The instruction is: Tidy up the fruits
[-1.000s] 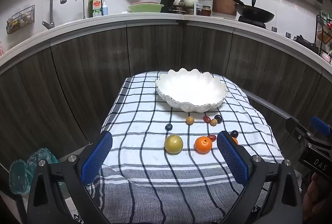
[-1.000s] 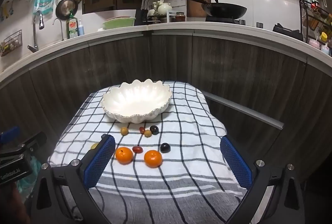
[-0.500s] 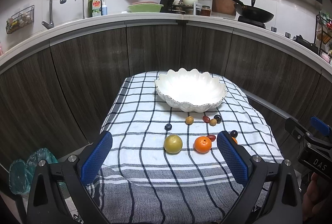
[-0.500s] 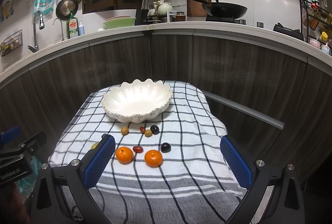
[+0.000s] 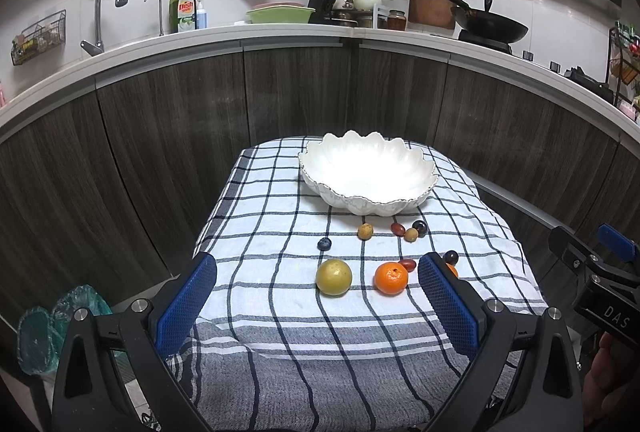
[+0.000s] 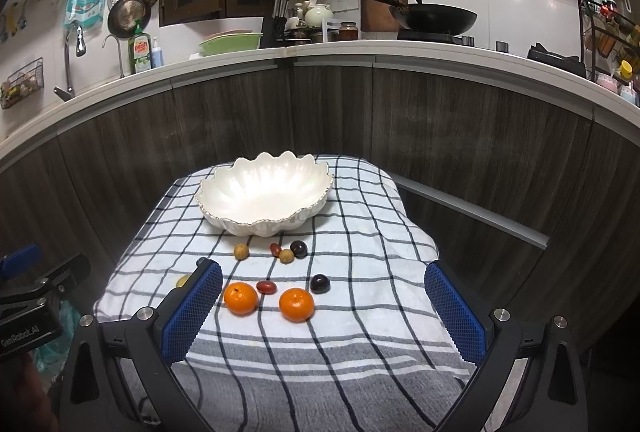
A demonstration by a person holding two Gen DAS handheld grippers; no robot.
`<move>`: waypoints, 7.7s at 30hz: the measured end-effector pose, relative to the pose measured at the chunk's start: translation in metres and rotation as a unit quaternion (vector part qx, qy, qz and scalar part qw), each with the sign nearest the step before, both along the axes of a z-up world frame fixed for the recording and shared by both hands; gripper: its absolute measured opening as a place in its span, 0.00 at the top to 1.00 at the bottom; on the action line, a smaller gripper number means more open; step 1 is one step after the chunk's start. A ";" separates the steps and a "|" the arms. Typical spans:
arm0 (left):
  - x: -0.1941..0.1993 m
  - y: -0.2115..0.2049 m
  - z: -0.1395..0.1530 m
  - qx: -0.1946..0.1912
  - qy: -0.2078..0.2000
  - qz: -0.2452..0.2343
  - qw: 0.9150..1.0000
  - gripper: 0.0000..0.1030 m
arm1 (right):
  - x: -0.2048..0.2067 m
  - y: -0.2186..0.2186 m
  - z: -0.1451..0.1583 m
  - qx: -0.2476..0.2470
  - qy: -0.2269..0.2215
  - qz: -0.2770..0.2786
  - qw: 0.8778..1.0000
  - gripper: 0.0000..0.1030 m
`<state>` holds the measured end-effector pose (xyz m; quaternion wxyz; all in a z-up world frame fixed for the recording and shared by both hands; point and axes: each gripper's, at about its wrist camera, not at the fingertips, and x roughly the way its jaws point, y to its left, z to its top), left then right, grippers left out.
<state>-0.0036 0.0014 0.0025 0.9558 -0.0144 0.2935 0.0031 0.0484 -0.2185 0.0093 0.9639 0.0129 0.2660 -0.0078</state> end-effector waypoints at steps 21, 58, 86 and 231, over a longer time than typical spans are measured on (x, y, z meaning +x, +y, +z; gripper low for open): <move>0.001 -0.001 -0.001 0.000 0.001 0.000 1.000 0.00 | 0.001 0.000 -0.001 0.001 -0.001 0.000 1.000 0.01; 0.044 -0.009 -0.017 0.038 0.033 0.003 0.999 0.00 | 0.040 0.003 -0.021 -0.002 0.034 0.013 0.999 0.01; 0.105 -0.009 -0.054 0.039 0.093 -0.030 0.994 0.00 | 0.101 0.011 -0.055 -0.018 0.083 0.025 0.996 0.01; 0.351 -0.012 -0.112 -0.004 0.194 -0.029 0.981 0.53 | 0.350 0.010 -0.096 -0.002 0.165 0.022 0.986 0.57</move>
